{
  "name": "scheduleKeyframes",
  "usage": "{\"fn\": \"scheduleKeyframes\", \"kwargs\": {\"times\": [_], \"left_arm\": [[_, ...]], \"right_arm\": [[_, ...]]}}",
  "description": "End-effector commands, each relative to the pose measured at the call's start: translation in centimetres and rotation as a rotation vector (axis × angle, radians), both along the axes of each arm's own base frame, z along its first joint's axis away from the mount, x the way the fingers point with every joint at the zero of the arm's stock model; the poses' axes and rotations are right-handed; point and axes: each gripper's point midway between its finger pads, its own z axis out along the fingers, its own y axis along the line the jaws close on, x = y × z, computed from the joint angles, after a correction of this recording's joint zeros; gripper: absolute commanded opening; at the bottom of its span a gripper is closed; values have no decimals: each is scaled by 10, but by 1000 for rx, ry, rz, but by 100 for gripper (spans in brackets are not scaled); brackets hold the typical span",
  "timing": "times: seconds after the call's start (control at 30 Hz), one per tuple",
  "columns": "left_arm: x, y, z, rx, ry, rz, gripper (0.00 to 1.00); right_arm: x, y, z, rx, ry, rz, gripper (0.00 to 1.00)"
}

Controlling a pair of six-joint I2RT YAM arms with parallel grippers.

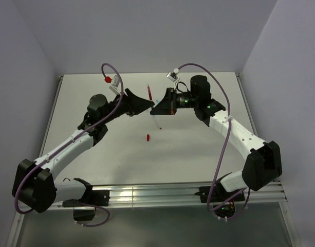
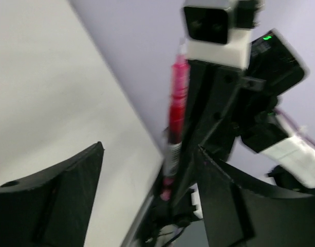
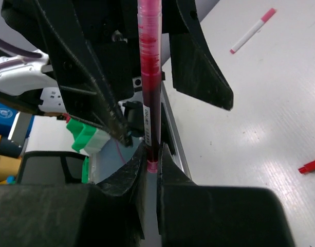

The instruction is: Insert the pens into the pen caps

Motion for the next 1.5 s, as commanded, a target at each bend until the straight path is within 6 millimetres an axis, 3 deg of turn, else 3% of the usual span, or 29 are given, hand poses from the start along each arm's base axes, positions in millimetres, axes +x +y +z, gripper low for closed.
{"fn": "scheduleKeyframes", "kwargs": {"times": [0.0,0.03,0.1,0.17,0.2,0.23,0.27,0.3,0.33,0.37,0.4,0.47,0.5,0.57,0.6,0.63,0.7,0.73,0.8,0.83,0.9,0.93,1.1,1.47], "left_arm": [[10,11,6,122,-59,28,78],[11,14,-12,186,9,22,80],[21,23,-9,254,-9,49,83],[37,40,-39,371,120,163,83],[56,51,-43,419,143,261,82],[55,53,-39,432,146,261,80],[64,61,-64,508,222,312,80],[74,62,-55,523,214,334,80],[80,63,-60,547,236,351,79],[92,65,-80,593,284,377,79],[99,65,-80,589,310,401,79],[114,67,-100,626,355,446,78],[121,67,-97,630,370,473,77],[133,63,-120,691,409,500,72],[142,68,-117,730,410,559,70],[148,65,-138,775,441,563,69],[157,59,-143,806,441,583,68],[158,56,-164,850,473,573,68],[167,50,-170,869,471,574,64],[169,50,-189,908,495,572,64],[174,44,-196,924,500,569,60],[177,45,-211,949,519,571,58],[189,41,-226,966,511,577,49],[202,26,-242,969,474,561,48]], "right_arm": [[9,-16,6,-4,-64,-63,0],[12,-21,5,-9,-54,-76,0],[24,-35,7,-14,-73,-121,0],[36,-48,3,-57,-62,-180,0],[46,-61,-8,-114,-67,-238,0],[48,-66,-8,-128,-81,-242,0],[56,-72,-8,-150,-100,-282,0],[61,-77,-11,-174,-123,-298,0],[64,-85,-16,-205,-107,-320,0],[71,-89,-13,-227,-126,-353,0],[75,-93,-16,-250,-141,-363,0],[79,-100,-16,-289,-145,-393,0],[81,-103,-17,-305,-160,-401,0],[82,-109,-22,-326,-149,-415,0],[83,-111,-23,-330,-151,-417,0],[81,-113,-25,-332,-145,-417,0],[80,-117,-31,-344,-135,-421,0],[78,-118,-35,-350,-128,-417,0],[76,-120,-38,-360,-135,-421,0],[76,-122,-41,-370,-132,-427,0],[76,-123,-42,-377,-139,-428,0],[75,-124,-44,-381,-139,-427,0],[73,-125,-47,-389,-137,-421,0],[67,-128,-57,-400,-111,-415,0]]}}
